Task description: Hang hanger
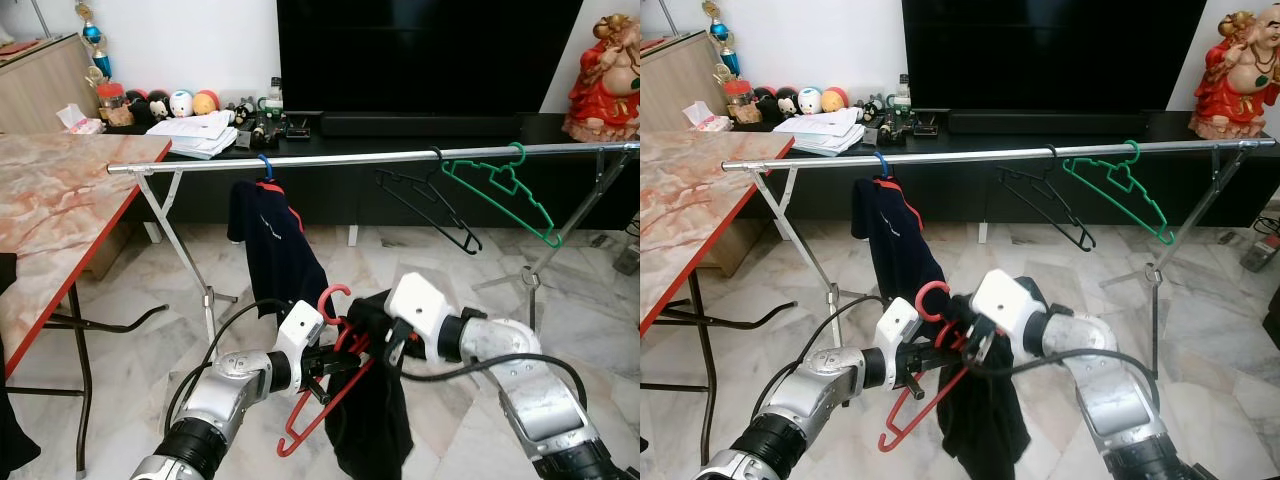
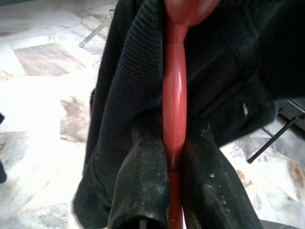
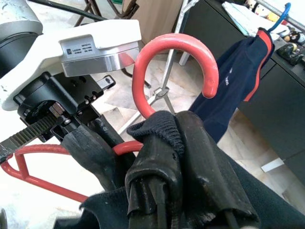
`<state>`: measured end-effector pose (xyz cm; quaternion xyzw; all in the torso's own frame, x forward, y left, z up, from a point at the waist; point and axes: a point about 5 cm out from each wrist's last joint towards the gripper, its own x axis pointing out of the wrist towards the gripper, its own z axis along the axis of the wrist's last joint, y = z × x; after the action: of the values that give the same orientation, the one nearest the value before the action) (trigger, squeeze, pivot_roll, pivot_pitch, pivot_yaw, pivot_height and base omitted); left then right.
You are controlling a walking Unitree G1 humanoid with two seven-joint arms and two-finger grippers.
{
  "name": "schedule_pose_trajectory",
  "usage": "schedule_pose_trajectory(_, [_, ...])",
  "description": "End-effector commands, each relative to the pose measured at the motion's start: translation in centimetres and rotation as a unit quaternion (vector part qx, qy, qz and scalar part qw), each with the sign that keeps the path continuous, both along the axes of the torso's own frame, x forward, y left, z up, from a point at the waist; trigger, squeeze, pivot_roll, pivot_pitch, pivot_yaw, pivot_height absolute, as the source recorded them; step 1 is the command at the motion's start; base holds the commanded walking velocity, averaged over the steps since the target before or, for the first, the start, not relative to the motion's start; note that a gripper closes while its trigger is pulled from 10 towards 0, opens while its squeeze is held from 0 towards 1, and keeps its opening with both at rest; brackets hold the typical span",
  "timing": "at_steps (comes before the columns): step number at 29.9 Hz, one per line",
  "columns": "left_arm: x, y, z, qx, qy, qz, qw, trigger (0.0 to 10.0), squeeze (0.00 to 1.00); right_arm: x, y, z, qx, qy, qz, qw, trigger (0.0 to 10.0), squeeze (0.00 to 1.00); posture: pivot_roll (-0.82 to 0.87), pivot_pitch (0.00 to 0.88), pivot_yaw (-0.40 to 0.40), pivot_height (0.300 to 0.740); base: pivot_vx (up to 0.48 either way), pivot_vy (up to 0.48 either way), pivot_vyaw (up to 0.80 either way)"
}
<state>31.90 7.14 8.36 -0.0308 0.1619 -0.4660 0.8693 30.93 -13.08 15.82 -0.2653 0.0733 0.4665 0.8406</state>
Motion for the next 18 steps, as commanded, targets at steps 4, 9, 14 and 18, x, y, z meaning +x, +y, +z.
schedule_pose_trajectory(4, [0.6, 0.1, 1.0, -0.019, -0.023, 0.030, 0.999, 10.0, 0.00, -0.3, -0.3, 0.5, -0.022, -0.012, 0.002, 1.000, 10.0, 0.00, -0.09, 0.000, 0.065, 0.740, 0.000, 0.000, 0.00])
schedule_pose_trajectory(9, [0.8, 0.1, 1.1, -0.021, -0.024, 0.036, 0.999, 10.0, 0.00, -0.2, -0.5, 0.6, -0.021, -0.010, -0.008, 1.000, 10.0, 1.00, -0.09, 0.000, 0.066, 0.740, 0.000, 0.000, 0.00])
schedule_pose_trajectory(14, [1.0, 0.2, 1.2, -0.025, -0.027, 0.057, 0.998, 10.0, 0.00, -0.5, -0.3, 0.7, -0.026, -0.011, -0.001, 1.000, 10.0, 1.00, -0.09, 0.000, 0.064, 0.740, 0.000, 0.000, 0.00])
schedule_pose_trajectory(18, [1.4, 0.4, 1.4, -0.030, -0.034, 0.080, 0.996, 10.0, 0.00, -1.1, 0.0, 0.5, -0.033, -0.002, 0.017, 0.999, 10.0, 1.00, -0.09, 0.000, 0.064, 0.740, 0.000, 0.000, 0.00])
